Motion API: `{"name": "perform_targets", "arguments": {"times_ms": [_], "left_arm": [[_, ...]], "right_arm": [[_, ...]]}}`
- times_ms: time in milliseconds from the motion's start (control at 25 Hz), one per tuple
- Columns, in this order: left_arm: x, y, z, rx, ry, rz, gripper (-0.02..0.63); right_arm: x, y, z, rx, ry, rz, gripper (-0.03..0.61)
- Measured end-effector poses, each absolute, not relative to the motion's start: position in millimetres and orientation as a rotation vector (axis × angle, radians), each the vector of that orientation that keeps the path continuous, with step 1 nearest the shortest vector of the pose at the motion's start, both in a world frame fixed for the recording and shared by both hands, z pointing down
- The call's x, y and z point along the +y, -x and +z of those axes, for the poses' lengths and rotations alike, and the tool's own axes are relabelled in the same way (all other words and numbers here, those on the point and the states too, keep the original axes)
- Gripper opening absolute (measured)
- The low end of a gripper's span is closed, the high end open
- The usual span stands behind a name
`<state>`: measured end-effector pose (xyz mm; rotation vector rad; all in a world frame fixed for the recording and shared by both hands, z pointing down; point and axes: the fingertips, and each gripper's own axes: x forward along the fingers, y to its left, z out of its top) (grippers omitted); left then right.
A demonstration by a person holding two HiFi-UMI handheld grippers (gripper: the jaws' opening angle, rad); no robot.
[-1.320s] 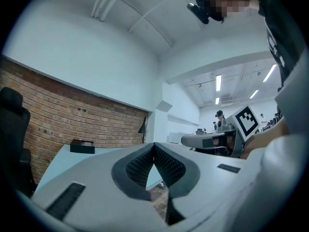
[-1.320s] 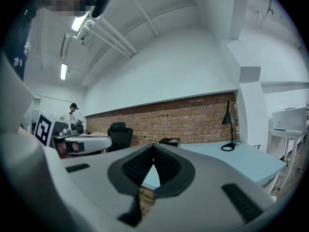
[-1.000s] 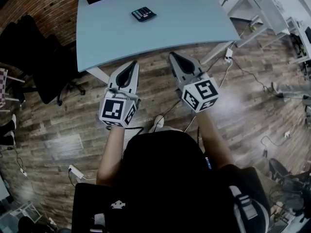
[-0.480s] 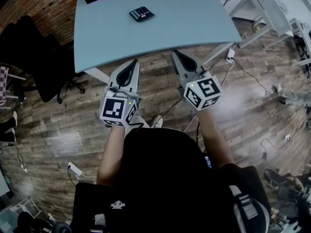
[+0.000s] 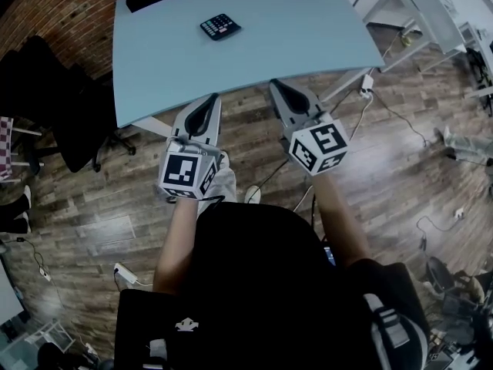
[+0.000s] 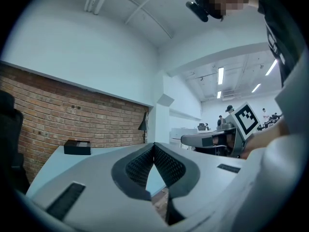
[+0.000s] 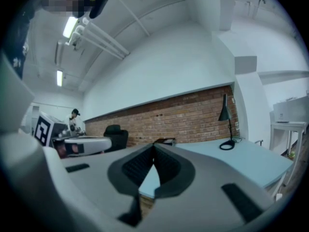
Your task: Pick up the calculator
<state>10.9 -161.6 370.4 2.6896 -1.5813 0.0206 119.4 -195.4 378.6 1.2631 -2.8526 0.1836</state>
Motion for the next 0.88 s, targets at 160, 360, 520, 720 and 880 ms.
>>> {"name": "perform_targets", "arguments": {"times_ms": [160,360,520,720,880], "left_arm": [[-183.6,-10.3,375.2,-1.544,-2.692,0.020,0.003],[-218.9,-1.6,383.0,-1.529,-2.697,0.046,0.003],[-246.5,1.6,391.3,-1.511,-2.716,0.096,0.003],[-280.8,4.8,405.0,-1.465,-2.735,0.161,0.003],[-306.1,7.2,418.2,-1.420,-2.732,0.198,0.003]], "right_arm": [[-213.5,-114.8,380.7,-2.844,-1.276,0.190,0.005],[-240.5,-105.9,383.3,-2.826,-1.287,0.194,0.005],[-260.2,-102.9,384.2,-2.803,-1.311,0.190,0.005],[-284.4,-102.1,388.4,-2.763,-1.352,0.207,0.005],[-302.3,-104.2,395.5,-2.727,-1.378,0.235,0.005]]}}
